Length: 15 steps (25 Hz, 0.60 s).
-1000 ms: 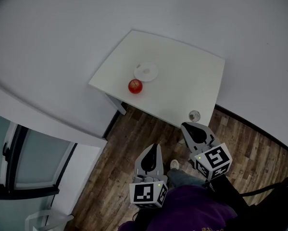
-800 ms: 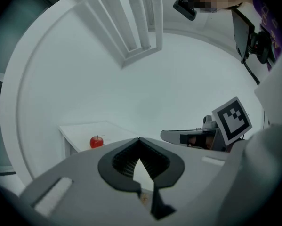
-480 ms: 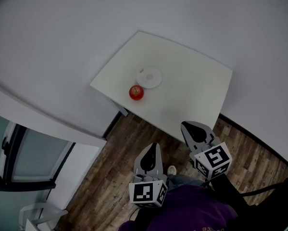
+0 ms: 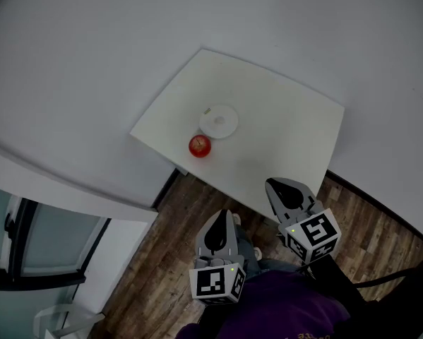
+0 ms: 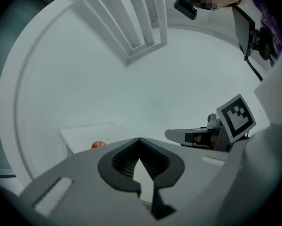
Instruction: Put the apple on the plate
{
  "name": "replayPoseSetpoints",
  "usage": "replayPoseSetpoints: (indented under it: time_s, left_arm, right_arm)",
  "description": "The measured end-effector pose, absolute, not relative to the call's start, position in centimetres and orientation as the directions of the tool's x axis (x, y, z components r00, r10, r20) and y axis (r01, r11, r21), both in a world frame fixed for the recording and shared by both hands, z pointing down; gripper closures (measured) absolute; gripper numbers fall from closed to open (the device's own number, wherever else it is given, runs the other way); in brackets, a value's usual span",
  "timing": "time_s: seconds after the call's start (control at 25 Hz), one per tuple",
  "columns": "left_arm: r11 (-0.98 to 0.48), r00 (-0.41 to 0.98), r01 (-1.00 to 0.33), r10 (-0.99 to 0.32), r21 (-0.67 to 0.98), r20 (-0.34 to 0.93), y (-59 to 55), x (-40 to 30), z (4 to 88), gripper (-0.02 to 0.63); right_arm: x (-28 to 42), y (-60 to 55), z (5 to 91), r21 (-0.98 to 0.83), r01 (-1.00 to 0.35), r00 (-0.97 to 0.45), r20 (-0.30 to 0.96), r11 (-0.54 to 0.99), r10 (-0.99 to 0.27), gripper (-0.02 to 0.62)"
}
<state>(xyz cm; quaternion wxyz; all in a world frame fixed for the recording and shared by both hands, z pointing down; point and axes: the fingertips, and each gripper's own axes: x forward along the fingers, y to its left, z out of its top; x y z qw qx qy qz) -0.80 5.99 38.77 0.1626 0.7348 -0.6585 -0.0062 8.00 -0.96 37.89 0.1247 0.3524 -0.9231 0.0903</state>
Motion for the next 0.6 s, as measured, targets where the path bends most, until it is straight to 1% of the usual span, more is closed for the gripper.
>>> replayPoseSetpoints:
  time_s: [0.6]
  left_arm:
    - [-0.159,0.197,-0.962,-0.967,0.22,0.164,-4.7,-4.7,38.1,0.598]
  right_arm:
    - [4.4,-10.5,38.0,-0.066,-0.705,-0.687,0.313,0.706,-0.656,0.584]
